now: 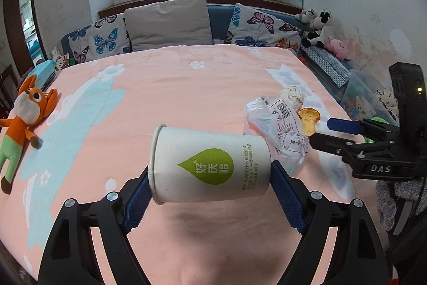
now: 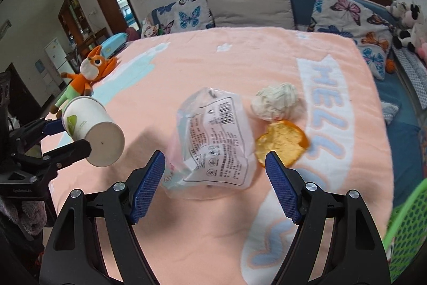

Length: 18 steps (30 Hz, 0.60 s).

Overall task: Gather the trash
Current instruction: 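Lift the white cup with the left tool while the right grasps the plastic bag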

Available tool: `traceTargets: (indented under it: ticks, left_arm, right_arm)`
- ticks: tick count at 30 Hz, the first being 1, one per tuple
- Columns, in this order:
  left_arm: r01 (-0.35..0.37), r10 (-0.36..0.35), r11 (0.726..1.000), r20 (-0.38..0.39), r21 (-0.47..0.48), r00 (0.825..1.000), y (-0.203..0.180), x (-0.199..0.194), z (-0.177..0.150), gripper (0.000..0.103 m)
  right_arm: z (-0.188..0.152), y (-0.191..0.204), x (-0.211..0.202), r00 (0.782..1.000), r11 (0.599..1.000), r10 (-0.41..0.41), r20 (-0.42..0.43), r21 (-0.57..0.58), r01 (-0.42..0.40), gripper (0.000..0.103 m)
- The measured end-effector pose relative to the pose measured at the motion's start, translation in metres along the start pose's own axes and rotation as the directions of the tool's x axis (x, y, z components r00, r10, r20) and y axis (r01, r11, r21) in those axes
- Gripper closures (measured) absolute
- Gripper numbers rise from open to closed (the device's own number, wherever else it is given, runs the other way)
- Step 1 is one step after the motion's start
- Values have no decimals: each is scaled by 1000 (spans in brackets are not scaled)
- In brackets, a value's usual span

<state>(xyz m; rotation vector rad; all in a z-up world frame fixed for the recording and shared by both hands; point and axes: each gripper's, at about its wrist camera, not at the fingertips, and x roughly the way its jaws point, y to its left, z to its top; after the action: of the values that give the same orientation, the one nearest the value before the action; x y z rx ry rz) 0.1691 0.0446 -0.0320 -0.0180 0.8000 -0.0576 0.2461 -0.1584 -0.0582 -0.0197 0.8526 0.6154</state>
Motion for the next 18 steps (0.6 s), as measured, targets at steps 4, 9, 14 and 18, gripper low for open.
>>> traceTargets:
  ticks: [4,9,14,18]
  left_arm:
    - [-5,5,1000,2,-14,1000,6,-2,-3,22]
    - [-5,5,999,-4,-32,1000,13,1,-5,22]
    - [-2,1,999,-14,-38,1000,14,5,-6,22]
    - [2,-3,999,-18,-46,1000,16,8,-6,22]
  right_arm:
    - [-1,4,14,999,1000,13,-35,-9,-14,22]
    - [-6,7,33,997,1000,3,-72,-13,-4,18]
    - [-11,10,47,995,999,-22,-101,-32,19,18]
    - [-14,14,53,994,998,-46,-104,-51,41,22]
